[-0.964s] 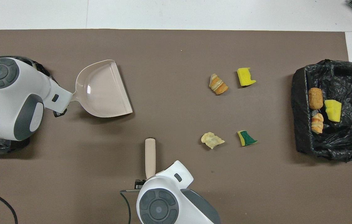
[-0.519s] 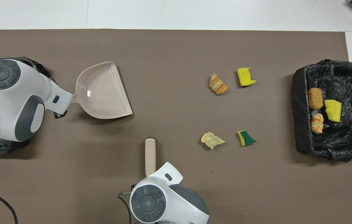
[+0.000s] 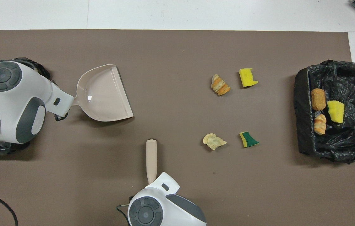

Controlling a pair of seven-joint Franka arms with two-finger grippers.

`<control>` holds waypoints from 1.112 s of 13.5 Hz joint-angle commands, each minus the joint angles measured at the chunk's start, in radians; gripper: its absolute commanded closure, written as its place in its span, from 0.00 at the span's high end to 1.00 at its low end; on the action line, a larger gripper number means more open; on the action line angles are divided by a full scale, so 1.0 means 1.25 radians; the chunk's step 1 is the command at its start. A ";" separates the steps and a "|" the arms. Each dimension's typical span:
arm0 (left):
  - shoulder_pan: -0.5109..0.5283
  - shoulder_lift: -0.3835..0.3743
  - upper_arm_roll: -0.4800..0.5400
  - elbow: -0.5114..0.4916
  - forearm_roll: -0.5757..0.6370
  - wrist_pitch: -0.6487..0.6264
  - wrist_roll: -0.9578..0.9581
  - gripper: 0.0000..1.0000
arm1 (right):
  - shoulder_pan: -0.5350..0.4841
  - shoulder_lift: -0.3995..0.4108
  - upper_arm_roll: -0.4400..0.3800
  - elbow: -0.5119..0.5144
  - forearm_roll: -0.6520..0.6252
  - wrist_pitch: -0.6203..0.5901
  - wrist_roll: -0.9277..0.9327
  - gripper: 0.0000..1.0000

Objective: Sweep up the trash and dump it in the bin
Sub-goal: 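Grasp the brush with the right gripper while the left gripper positions the dustpan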

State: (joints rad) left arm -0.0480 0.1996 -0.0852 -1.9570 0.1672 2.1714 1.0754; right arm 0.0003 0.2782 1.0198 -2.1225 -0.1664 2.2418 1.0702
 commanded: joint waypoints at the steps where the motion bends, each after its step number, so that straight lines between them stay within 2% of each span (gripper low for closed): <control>1: 0.000 -0.017 0.008 -0.014 0.009 0.019 -0.005 0.00 | 0.002 0.003 0.009 -0.018 -0.023 0.028 0.024 0.71; 2: -0.001 -0.016 0.008 -0.010 0.009 0.018 -0.005 0.00 | 0.003 0.003 0.009 -0.014 -0.024 0.029 0.024 0.61; 4: -0.013 -0.016 0.003 -0.009 0.010 0.008 -0.005 0.00 | 0.005 0.004 0.009 -0.013 -0.023 0.029 0.025 0.35; 5: -0.044 -0.017 0.001 -0.009 0.009 -0.003 -0.006 0.00 | 0.008 0.004 0.009 -0.014 -0.023 0.030 0.025 0.23; 7: -0.070 -0.022 0.001 -0.009 0.007 -0.024 -0.029 0.00 | 0.010 0.004 0.009 -0.013 -0.023 0.030 0.025 0.04; 8: -0.077 -0.022 0.001 -0.009 0.007 -0.024 -0.044 0.00 | 0.010 0.004 0.009 -0.011 -0.023 0.028 0.025 0.00; 13: -0.144 -0.026 0.001 -0.010 0.006 -0.024 -0.065 0.00 | 0.001 -0.061 -0.002 -0.009 -0.022 0.008 0.068 0.00; 15: -0.171 -0.033 0.001 -0.015 0.006 -0.042 -0.065 0.00 | -0.004 -0.106 -0.019 -0.011 -0.020 -0.044 0.086 0.00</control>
State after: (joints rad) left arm -0.2209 0.1935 -0.0975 -1.9565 0.1672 2.1483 1.0108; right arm 0.0127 0.2184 1.0039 -2.1214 -0.1734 2.2299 1.1358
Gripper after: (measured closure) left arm 0.687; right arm 0.740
